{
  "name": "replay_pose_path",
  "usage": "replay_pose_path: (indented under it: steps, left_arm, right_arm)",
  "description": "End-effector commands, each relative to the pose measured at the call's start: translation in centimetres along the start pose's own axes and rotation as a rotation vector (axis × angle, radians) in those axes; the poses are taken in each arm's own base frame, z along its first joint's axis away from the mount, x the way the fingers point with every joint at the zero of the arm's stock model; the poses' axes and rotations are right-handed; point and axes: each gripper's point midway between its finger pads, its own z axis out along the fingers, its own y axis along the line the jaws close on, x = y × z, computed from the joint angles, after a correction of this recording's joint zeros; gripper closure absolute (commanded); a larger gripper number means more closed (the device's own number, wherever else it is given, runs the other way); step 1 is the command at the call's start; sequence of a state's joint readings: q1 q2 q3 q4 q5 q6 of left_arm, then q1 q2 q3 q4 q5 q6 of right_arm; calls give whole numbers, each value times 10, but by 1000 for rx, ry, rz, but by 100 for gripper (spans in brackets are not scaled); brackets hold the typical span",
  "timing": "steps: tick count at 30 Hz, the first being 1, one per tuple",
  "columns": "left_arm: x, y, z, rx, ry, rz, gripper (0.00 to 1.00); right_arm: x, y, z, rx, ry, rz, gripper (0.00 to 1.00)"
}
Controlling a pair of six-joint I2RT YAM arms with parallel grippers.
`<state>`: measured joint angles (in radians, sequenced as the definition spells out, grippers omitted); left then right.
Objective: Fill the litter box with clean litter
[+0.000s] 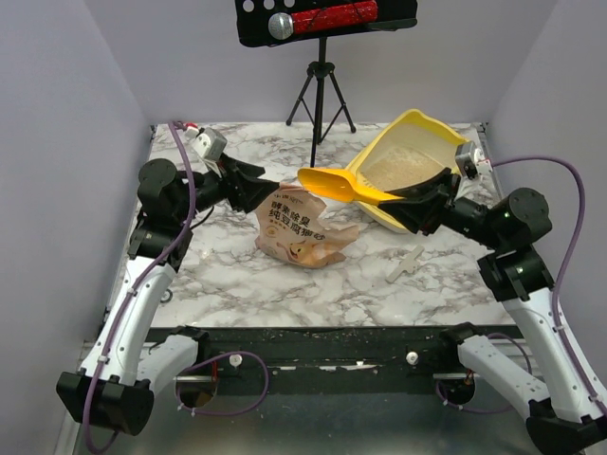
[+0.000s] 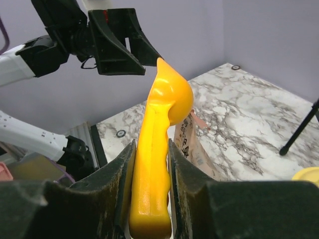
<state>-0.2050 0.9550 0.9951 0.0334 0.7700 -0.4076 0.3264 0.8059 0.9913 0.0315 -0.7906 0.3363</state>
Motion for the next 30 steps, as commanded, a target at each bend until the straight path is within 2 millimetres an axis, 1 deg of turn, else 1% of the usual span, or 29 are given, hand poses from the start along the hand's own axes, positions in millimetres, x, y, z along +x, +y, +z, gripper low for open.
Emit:
replay_pose_path:
  steps: [1,2,4,6,8,14,18,22,26,27,28,29,30]
  left_arm:
    - [3,9,1,7,85,214,34]
    - [6,6,3,39,101,254,33]
    - [8,-5,5,135,123,334,33]
    - [11,-10,6,187,158,382,33]
    - [12,-5,9,198,180,414,33]
    - [20,-5,21,310,227,430,33]
    - [39,2,25,363,296,420,33]
    - [59,10,35,370,363,413,33]
    - [83,14,46,376,423,400,33]
    - [91,14,49,376,446,401,34]
    - [98,14,50,379,469,408,38]
    - [102,15,51,373,485,408,46]
    - [106,15,50,365,507,409,56]
  right_arm:
    - [19,-15,-18,175,85,67,100]
    - [21,-14,-21,180,95,71,100]
    - [27,-12,-26,194,123,89,100]
    - [30,-10,-33,215,133,94,100]
    - [30,-4,-40,224,129,94,100]
    - [26,15,-62,250,137,77,100]
    - [29,22,-72,265,153,76,100]
    - [32,24,-76,264,165,77,100]
    - [39,21,-75,269,185,89,100]
    - [41,20,-75,274,191,95,100]
    - [43,18,-75,283,196,97,100]
    - [44,15,-76,295,201,102,100]
    - [45,13,-76,308,204,102,100]
